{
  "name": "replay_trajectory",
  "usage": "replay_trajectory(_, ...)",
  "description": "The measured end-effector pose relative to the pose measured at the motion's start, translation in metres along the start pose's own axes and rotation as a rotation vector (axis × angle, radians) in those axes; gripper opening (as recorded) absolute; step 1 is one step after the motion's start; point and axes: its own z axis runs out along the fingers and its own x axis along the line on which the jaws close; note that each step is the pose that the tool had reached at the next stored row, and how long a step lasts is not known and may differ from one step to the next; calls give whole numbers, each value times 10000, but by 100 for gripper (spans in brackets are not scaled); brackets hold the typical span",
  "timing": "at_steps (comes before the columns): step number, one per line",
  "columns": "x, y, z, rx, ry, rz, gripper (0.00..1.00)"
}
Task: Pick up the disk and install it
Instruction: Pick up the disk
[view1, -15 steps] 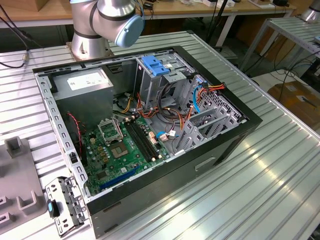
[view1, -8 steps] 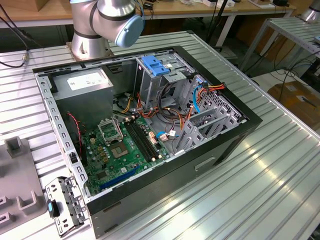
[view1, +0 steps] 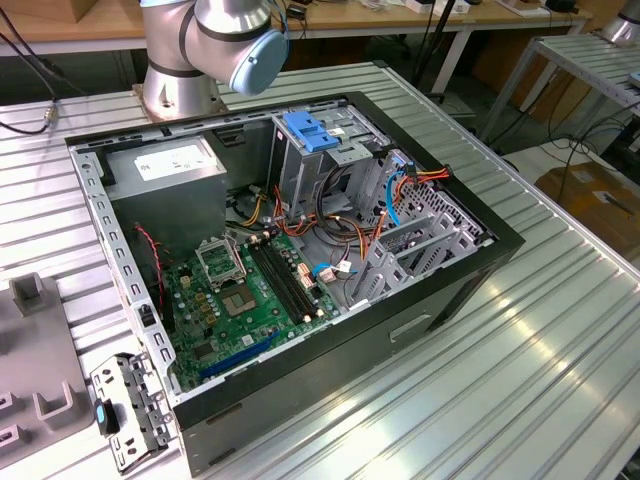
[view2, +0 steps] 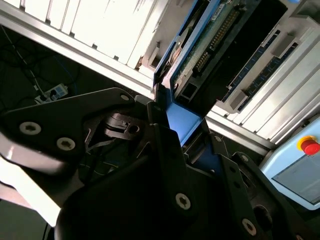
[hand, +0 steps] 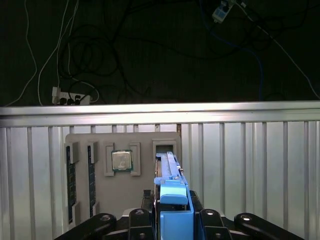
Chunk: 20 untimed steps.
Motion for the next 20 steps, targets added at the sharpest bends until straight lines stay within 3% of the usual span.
replay_trajectory(20,2,-2,-100,-1,0,0,37)
